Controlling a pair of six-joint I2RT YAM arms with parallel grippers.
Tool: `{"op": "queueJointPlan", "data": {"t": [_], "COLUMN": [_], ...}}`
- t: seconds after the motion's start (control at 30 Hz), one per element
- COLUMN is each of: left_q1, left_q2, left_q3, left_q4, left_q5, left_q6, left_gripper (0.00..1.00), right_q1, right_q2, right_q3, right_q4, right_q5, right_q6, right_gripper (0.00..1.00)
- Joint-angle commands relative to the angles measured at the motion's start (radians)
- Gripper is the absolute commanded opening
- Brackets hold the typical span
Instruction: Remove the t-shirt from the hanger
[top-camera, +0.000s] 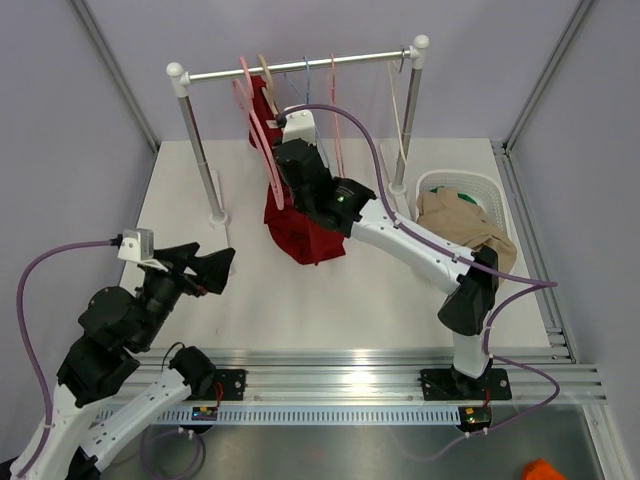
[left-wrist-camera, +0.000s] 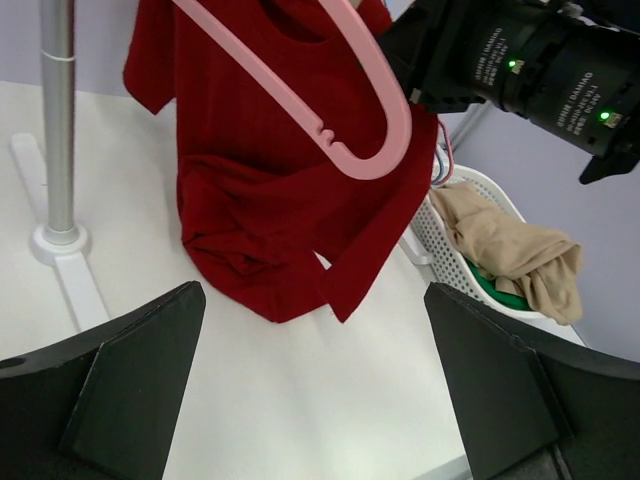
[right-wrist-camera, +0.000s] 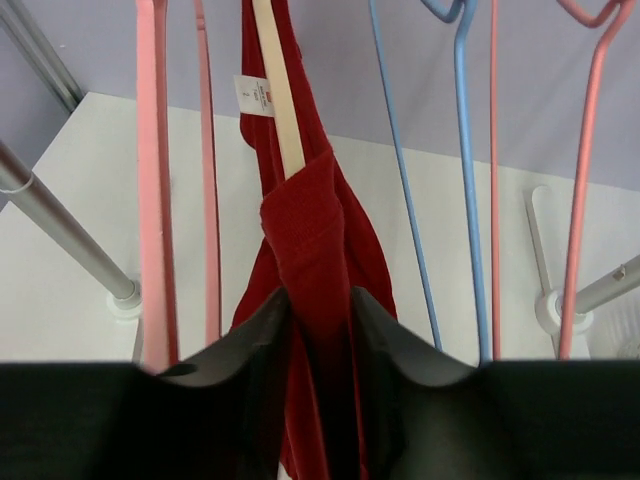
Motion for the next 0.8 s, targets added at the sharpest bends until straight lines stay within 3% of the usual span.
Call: {"op": "queueJointPlan", "data": {"t": [0.0, 0.07, 0.17, 0.3, 0.33, 0.43, 0.5, 0.77], "left_q1": [0.005, 0.005, 0.005, 0.005, 0.003, 0.005, 0.005, 0.005], "left_q2": [0.034, 0.043, 0.043, 0.058, 0.066, 0.103, 0.138, 0.247], "left_q3": [0.055, 0.060, 0.060, 0.074, 0.086, 0.116, 0.132, 0.222], "left_q4": [0.057, 0.057, 0.060, 0.059, 0.059, 0.059, 0.059, 0.085], "left_q5": [0.080, 0.088, 0.087, 0.094, 0.100, 0.123, 0.136, 0.180], "left_q6": [-0.036, -0.039, -0.039, -0.045, -0.051, -0.065, -0.074, -0.143], "left_gripper": [0.99, 0.99, 0.99, 0.99, 0.99, 0.99, 0.99, 0.99], "right_q1": [-0.017, -0.028, -0.052, -0.072, -0.071, -0.071, -0.071, -0.066], "right_q2": [-0.022, -0.016, -0.010, -0.017, -0.020, -0.042, -0.065, -0.186], "right_q3": [0.034, 0.035, 0.034, 0.015, 0.008, -0.002, -0.018, -0.152], "right_q4": [0.010, -0.001, -0.013, 0.002, 0.019, 0.069, 0.108, 0.379], "right_q5": [-0.085, -0.108, -0.160, -0.220, -0.226, -0.260, -0.278, -0.301], "right_q6": [-0.011, -0.005, 0.021, 0.048, 0.041, 0.028, 0.003, -0.090], "right_gripper": [0.42, 0.51, 0.52, 0.36, 0.25, 0.08, 0.02, 0.00]}}
